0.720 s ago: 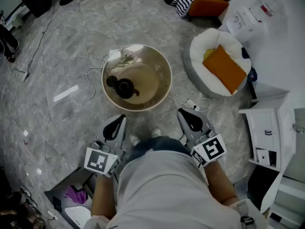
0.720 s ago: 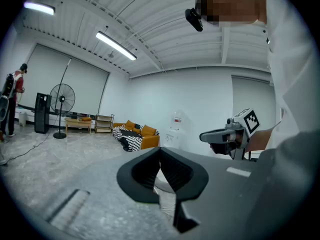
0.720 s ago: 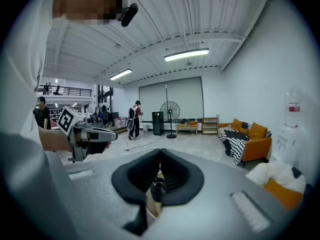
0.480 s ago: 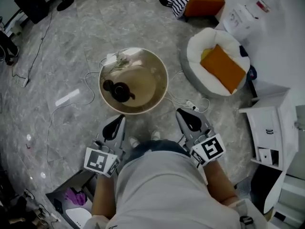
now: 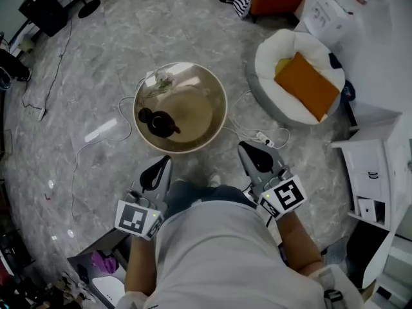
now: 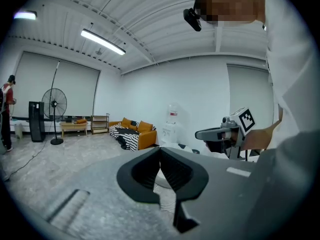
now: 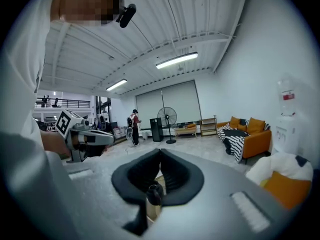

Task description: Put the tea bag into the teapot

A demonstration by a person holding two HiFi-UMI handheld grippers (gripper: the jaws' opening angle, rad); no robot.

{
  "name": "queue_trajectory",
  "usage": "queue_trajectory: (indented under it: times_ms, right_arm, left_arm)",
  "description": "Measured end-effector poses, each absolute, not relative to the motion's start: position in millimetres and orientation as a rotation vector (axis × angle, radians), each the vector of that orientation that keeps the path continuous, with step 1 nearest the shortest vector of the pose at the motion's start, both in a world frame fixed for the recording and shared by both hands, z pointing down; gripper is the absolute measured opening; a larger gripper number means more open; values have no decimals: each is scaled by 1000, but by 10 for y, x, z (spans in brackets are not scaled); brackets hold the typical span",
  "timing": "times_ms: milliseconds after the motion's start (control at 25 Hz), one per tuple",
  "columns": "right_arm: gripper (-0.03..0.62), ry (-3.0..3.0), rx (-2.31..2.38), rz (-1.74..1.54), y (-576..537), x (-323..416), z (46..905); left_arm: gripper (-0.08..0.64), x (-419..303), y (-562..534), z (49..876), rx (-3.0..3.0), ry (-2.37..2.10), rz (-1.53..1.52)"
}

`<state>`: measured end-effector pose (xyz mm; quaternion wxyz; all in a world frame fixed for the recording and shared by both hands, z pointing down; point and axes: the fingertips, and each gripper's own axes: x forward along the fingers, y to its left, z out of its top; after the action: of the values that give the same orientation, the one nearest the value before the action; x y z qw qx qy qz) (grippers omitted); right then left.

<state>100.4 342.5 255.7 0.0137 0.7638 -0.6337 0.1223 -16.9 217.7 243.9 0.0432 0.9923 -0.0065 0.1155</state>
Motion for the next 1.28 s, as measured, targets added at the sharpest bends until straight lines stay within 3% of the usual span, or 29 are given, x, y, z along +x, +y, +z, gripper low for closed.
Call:
queue_trajectory:
  times_ms: [1280]
  right_arm:
    - [3, -1685, 2328, 639, 983, 1956, 3347]
  left_arm:
    - [8, 597, -189, 3232, 2835, 199, 471]
